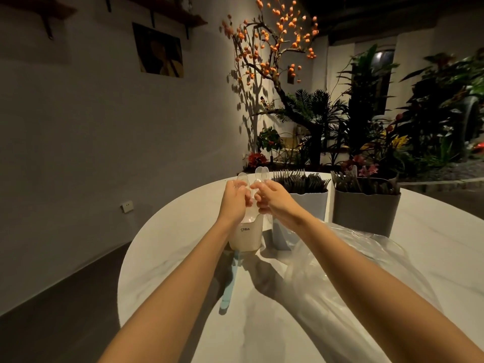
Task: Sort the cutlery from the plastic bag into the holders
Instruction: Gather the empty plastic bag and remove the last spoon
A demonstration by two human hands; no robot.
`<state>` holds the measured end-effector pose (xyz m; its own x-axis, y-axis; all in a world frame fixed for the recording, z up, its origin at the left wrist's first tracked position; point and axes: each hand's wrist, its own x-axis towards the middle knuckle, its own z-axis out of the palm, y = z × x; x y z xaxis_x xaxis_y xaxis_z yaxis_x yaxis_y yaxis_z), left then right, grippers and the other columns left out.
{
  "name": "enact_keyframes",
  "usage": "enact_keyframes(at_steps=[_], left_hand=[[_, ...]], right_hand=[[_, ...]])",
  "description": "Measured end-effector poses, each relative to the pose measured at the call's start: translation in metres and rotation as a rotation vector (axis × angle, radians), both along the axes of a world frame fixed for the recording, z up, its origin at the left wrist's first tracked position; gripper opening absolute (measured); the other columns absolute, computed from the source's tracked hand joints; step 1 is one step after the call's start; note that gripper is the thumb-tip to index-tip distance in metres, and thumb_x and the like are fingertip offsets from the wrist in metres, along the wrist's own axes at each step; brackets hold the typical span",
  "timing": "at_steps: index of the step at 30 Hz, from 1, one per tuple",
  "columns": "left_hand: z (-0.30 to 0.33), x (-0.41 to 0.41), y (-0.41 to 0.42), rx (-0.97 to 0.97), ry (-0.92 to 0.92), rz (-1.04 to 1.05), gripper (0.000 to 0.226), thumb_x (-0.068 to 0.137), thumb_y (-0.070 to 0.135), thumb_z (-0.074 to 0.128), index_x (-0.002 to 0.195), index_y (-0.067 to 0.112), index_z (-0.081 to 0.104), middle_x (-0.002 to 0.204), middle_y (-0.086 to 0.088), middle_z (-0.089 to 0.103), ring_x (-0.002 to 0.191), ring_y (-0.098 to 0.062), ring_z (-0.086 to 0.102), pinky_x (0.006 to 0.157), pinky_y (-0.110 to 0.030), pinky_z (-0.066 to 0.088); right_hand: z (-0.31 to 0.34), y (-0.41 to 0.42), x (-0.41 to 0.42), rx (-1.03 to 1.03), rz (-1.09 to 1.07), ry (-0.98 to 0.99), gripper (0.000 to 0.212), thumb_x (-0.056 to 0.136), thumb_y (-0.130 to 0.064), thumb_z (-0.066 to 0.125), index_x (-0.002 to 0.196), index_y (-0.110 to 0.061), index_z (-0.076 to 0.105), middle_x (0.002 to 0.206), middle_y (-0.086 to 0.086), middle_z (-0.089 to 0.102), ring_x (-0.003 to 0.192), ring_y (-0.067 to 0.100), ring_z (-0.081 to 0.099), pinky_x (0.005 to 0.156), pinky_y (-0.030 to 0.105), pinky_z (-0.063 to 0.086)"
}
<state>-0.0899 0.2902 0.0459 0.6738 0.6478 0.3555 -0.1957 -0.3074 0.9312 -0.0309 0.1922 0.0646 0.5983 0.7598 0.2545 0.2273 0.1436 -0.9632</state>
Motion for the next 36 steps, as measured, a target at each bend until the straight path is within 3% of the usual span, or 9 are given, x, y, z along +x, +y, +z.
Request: enact_keyframes(at_steps=[4,9,12,16,20,24,28,32,36], left_hand=[[0.004,0.007,0.009,0.047,0.008,0.009,0.012,0.105,0.017,0.028,0.108,0.016,0.040,0.089,-0.004,0.059,0.091,-0.016,0.059,0.088,-0.033,0.047],[0.005,0.015,0.019,0.169,0.049,0.032,0.013,0.107,0.025,0.026,0.110,0.017,0.036,0.110,-0.009,0.058,0.099,-0.016,0.056,0.082,-0.027,0.040],[0.001,0.020,0.023,0.214,0.090,0.049,0.014,0.106,0.026,0.027,0.112,0.017,0.036,0.111,-0.005,0.054,0.101,-0.016,0.052,0.083,-0.028,0.041],[-0.002,0.023,0.023,0.293,0.123,0.087,0.013,0.106,0.024,0.026,0.104,0.015,0.035,0.101,-0.005,0.055,0.092,-0.016,0.053,0.068,-0.022,0.042],[-0.008,0.027,0.028,0.361,0.260,0.158,0.016,0.105,0.026,0.030,0.099,0.018,0.043,0.110,-0.009,0.058,0.103,-0.025,0.053,0.090,-0.042,0.046],[-0.005,0.020,0.028,0.539,0.393,0.225,0.025,0.104,0.023,0.029,0.102,0.012,0.051,0.115,-0.008,0.052,0.115,-0.026,0.040,0.096,-0.038,0.030],[0.001,0.016,0.034,0.735,0.512,0.256,0.031,0.103,0.024,0.031,0.115,0.011,0.057,0.125,-0.011,0.049,0.120,-0.027,0.037,0.099,-0.039,0.028],[-0.001,0.012,0.044,0.694,0.569,0.200,0.030,0.100,0.034,0.044,0.118,0.022,0.065,0.120,-0.008,0.051,0.120,-0.027,0.039,0.096,-0.039,0.028],[-0.010,0.004,0.053,0.647,0.567,0.145,0.023,0.094,0.043,0.055,0.106,0.031,0.071,0.111,-0.004,0.050,0.118,-0.026,0.037,0.088,-0.038,0.026]], right_hand=[[0.001,0.013,0.006,0.043,-0.076,0.001,0.017,0.104,-0.014,0.033,0.105,-0.005,0.048,0.066,0.001,0.042,0.054,0.009,0.037,0.053,0.022,0.032],[-0.006,0.025,0.012,0.079,-0.097,-0.030,0.021,0.105,-0.017,0.030,0.102,-0.006,0.047,0.065,0.000,0.043,0.051,0.006,0.038,0.048,0.018,0.035],[-0.012,0.033,0.013,0.080,-0.132,-0.067,0.020,0.105,-0.014,0.028,0.101,-0.006,0.046,0.068,0.000,0.044,0.055,0.007,0.039,0.049,0.018,0.037],[-0.016,0.039,0.012,0.103,-0.169,-0.087,0.021,0.104,-0.009,0.027,0.098,-0.006,0.046,0.071,0.000,0.045,0.061,0.007,0.040,0.051,0.014,0.038],[-0.020,0.046,0.014,0.069,-0.228,-0.069,0.020,0.104,-0.012,0.029,0.100,-0.008,0.048,0.081,-0.002,0.051,0.071,0.007,0.046,0.065,0.020,0.039],[-0.021,0.046,0.014,0.050,-0.231,-0.053,0.020,0.104,-0.012,0.028,0.100,-0.008,0.048,0.082,-0.001,0.051,0.073,0.008,0.046,0.064,0.020,0.040],[-0.018,0.044,0.012,0.044,-0.207,-0.032,0.018,0.101,-0.006,0.029,0.099,-0.006,0.047,0.076,-0.001,0.049,0.065,0.007,0.043,0.052,0.013,0.039],[-0.017,0.044,0.012,-0.012,-0.202,-0.035,0.020,0.101,-0.007,0.028,0.100,-0.007,0.047,0.074,0.000,0.049,0.062,0.008,0.043,0.054,0.019,0.037],[-0.015,0.044,0.012,-0.022,-0.205,-0.021,0.018,0.102,-0.009,0.029,0.102,-0.007,0.047,0.068,0.001,0.047,0.058,0.008,0.043,0.050,0.016,0.036]])
